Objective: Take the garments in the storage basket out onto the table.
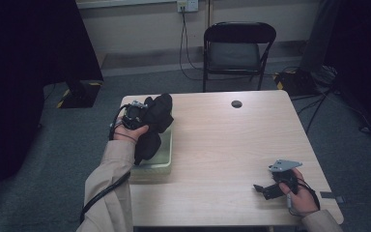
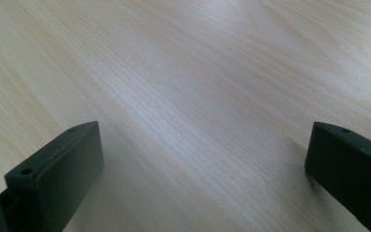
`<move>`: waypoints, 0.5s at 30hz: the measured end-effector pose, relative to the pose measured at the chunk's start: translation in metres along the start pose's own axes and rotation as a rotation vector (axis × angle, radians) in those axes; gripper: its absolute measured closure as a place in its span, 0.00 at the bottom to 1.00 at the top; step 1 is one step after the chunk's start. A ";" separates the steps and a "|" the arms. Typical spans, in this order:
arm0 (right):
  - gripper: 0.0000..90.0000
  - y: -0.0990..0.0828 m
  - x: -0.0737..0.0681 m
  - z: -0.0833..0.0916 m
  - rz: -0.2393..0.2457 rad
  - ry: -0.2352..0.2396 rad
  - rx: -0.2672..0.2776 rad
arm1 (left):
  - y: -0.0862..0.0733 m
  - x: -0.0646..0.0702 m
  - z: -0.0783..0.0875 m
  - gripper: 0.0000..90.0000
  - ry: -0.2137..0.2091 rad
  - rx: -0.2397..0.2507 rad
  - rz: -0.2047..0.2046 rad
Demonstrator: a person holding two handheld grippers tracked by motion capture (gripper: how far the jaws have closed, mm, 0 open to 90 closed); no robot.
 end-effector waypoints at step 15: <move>0.00 0.000 0.000 0.000 0.000 0.000 0.000 | 0.011 0.006 0.020 0.72 -0.043 0.037 -0.003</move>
Point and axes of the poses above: each handheld gripper's, and its own axes: z roughly backward along the jaws, y roughly out of its top, x roughly to its right, the point moved 3 cm from there along -z, roughly forward along the jaws, and after that the axes turned 5 degrees about x, right-handed, at the moved point
